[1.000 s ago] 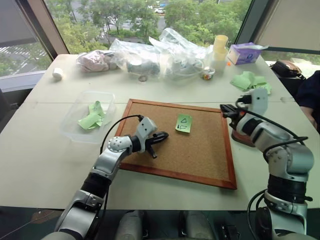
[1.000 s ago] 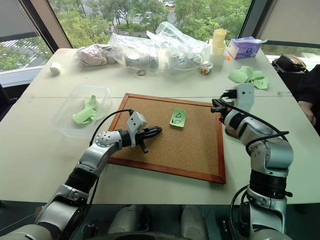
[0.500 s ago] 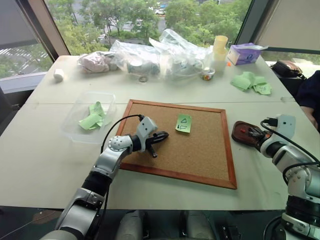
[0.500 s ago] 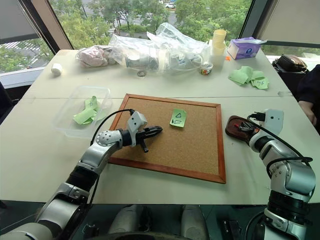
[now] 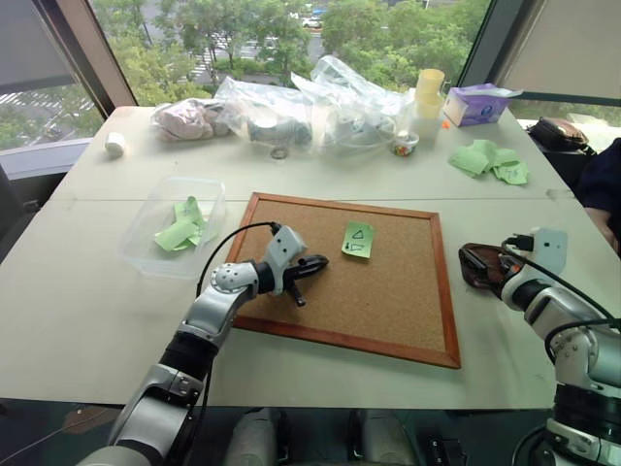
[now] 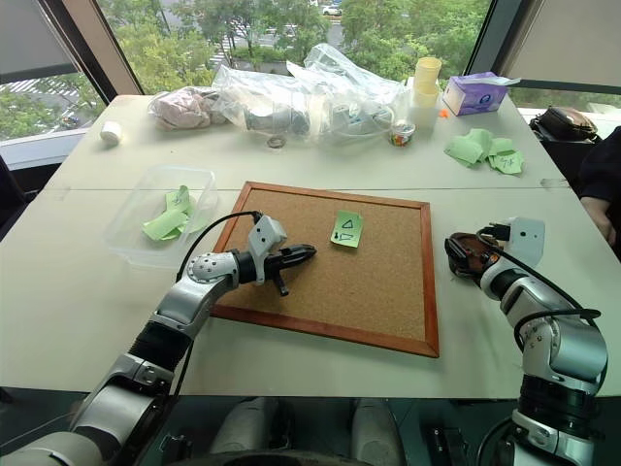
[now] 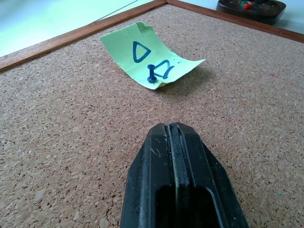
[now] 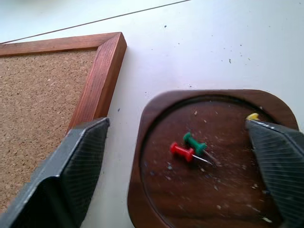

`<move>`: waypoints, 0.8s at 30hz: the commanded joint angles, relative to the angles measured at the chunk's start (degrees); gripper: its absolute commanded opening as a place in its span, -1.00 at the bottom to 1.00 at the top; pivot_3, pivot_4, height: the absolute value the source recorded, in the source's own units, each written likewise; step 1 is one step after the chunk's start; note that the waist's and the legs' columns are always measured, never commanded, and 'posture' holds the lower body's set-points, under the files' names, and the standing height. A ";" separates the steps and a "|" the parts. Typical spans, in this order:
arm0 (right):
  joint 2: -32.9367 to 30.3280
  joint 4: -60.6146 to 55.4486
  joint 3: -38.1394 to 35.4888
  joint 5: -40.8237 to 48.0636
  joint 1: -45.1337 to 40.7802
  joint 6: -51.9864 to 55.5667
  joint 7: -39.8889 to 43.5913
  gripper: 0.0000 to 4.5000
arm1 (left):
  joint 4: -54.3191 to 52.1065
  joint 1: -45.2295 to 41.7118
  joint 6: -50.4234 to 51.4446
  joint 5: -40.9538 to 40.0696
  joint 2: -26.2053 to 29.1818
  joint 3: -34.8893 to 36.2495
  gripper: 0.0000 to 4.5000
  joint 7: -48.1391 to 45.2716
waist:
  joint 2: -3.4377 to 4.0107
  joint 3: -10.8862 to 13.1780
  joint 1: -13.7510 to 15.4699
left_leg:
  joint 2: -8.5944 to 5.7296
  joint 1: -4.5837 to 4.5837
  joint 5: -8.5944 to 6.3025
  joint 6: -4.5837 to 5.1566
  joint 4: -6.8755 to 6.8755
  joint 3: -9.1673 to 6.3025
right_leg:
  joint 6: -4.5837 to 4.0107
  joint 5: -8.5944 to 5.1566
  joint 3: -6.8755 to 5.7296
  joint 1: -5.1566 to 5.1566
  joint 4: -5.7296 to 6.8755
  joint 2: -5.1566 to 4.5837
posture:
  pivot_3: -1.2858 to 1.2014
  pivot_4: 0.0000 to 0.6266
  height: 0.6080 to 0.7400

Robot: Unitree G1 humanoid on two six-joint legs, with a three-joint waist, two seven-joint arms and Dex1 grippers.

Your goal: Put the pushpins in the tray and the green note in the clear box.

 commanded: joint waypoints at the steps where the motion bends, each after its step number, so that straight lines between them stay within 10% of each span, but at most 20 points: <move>1: -1.84 -6.14 0.78 2.14 -0.85 0.26 1.79 0.99 | 4.49 1.64 1.50 2.35 0.98 0.02 -1.00 0.75 | -0.02 0.01 0.00 | 0.00 0.00 0.00 0.00 0.00 0.00 | 0.00 0.00 0.01 -0.01 0.00 0.00 | 0.03 -0.52 1.00; 20: -1.15 -10.88 20.54 4.26 -10.66 1.90 7.87 0.99 | 4.20 1.62 1.62 2.32 0.80 0.26 -1.00 0.81 | -0.06 0.04 0.12 | 0.02 -0.02 0.00 0.00 -0.02 -0.01 | -0.05 -0.03 0.00 -0.12 -0.02 -0.02 | 0.03 -0.52 1.00; 24: 2.26 -6.24 27.13 1.49 -14.95 -0.78 8.33 0.41 | 3.46 1.96 1.86 2.38 1.10 0.74 -1.00 1.50 | -0.16 0.10 0.03 | 0.00 -0.06 0.00 0.00 -0.02 -0.01 | -0.04 -0.02 -0.01 -0.15 -0.05 -0.05 | 0.03 -0.52 1.00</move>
